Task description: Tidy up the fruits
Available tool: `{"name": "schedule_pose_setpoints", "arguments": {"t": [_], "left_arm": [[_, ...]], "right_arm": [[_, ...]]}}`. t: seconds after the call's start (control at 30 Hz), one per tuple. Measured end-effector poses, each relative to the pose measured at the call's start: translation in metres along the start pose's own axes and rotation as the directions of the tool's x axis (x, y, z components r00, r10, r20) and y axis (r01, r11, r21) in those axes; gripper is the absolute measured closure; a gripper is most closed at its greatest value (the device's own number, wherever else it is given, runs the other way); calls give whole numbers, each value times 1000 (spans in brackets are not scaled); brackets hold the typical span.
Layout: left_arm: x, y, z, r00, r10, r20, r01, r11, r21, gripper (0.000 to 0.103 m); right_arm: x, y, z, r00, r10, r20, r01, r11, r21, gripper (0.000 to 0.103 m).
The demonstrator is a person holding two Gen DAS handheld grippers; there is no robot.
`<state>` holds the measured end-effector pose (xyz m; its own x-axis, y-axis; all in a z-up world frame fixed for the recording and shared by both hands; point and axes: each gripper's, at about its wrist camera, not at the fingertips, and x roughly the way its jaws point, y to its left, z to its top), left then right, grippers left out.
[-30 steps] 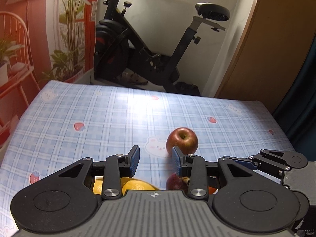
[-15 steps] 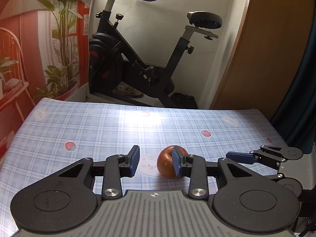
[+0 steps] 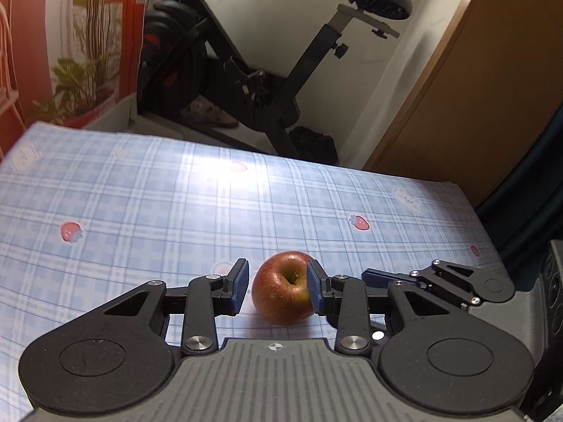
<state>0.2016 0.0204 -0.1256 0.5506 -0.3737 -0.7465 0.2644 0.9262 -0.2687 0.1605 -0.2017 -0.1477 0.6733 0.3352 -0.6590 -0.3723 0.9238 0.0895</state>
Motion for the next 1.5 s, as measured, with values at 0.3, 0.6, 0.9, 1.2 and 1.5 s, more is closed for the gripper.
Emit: {"name": "schedule_pose_setpoints", "arguments": {"t": [0.3,0.6,0.9,1.2,1.5], "left_arm": [[25,8,-1,996,-75,-48,72,996,-45,65],[34,13,0,994,-97,-59,94,994,-60,61],[37,20,2,991,-124,-51,119,989,-84,61],[18,4,2,992,-125,-25,124,992,-24,61],[-36,-1,-11,995,-92,29,93,995,-38,61]], "right_arm": [[23,3,2,996,74,-45,-77,993,-86,44],[40,5,5,992,113,-50,-119,986,-116,37],[48,2,11,991,132,-30,-134,988,-79,36],[25,6,13,993,119,9,-119,991,-63,36],[-8,46,23,988,146,48,-140,985,-98,36]]}}
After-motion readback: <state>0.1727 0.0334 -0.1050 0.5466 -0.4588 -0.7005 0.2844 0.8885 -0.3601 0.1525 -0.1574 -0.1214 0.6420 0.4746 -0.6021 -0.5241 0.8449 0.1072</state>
